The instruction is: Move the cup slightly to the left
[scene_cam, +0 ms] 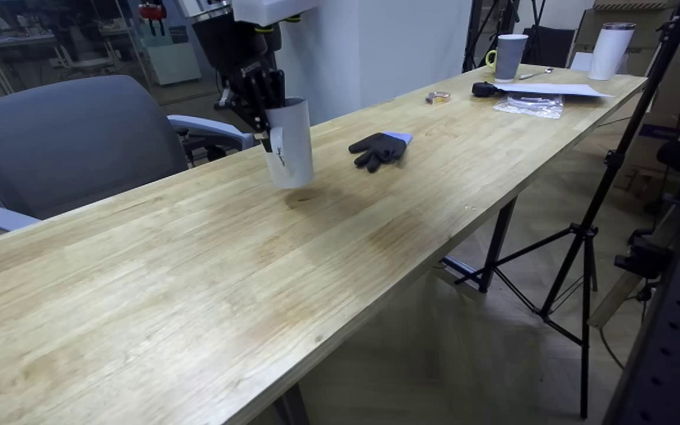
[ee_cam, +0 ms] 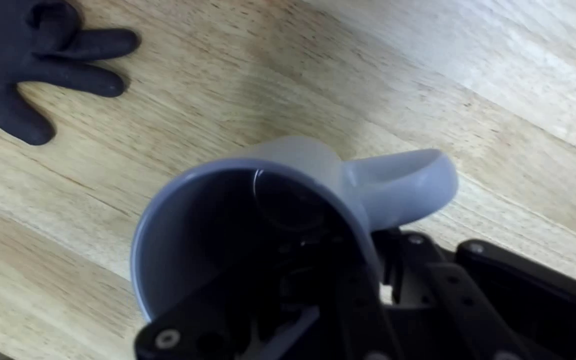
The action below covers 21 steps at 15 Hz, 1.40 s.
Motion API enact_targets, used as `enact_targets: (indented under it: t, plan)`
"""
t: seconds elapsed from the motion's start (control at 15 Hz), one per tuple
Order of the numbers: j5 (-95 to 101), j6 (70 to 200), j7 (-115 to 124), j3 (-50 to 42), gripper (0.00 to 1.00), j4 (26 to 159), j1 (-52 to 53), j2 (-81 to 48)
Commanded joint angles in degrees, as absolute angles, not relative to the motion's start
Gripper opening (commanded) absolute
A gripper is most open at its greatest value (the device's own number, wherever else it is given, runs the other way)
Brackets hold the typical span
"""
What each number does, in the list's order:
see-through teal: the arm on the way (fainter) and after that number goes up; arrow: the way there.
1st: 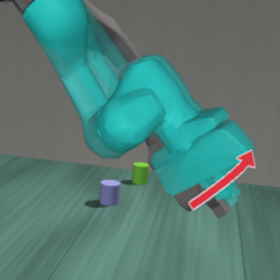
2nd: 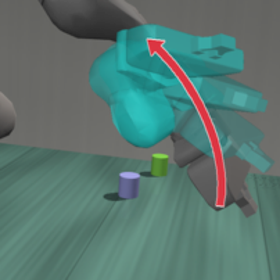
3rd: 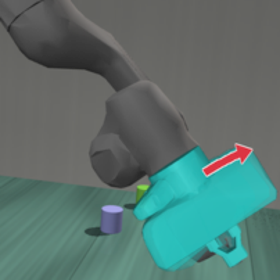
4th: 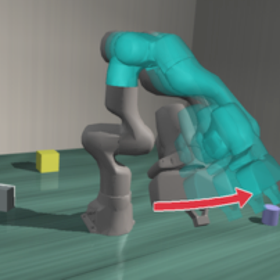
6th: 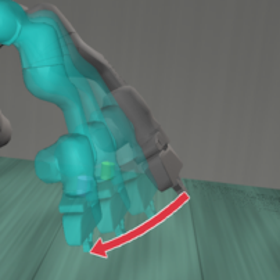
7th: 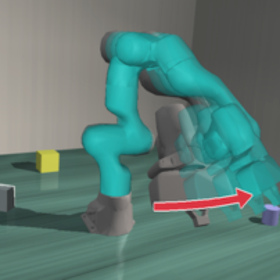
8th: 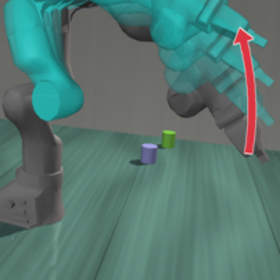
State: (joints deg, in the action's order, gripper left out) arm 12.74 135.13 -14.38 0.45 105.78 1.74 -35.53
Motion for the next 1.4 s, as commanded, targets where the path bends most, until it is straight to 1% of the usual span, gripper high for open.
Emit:
enact_targets:
  t: [0.0, 0.47, 0.73, 1.27, 1.33]
  plan:
    - [15.2, 134.7, -12.6, -0.2, 0.04, 104.4, 3.5, -36.1]
    - [16.0, 145.0, -7.8, -2.0, 0.04, 106.8, 4.5, -36.7]
    - [14.8, 145.3, -8.4, -1.6, 0.04, 107.0, 3.8, -37.5]
    - [17.0, 147.7, -3.3, -5.1, 0.04, 107.1, 6.5, -38.9]
    - [17.2, 147.6, -2.7, -5.6, 0.40, 107.0, 6.8, -39.0]
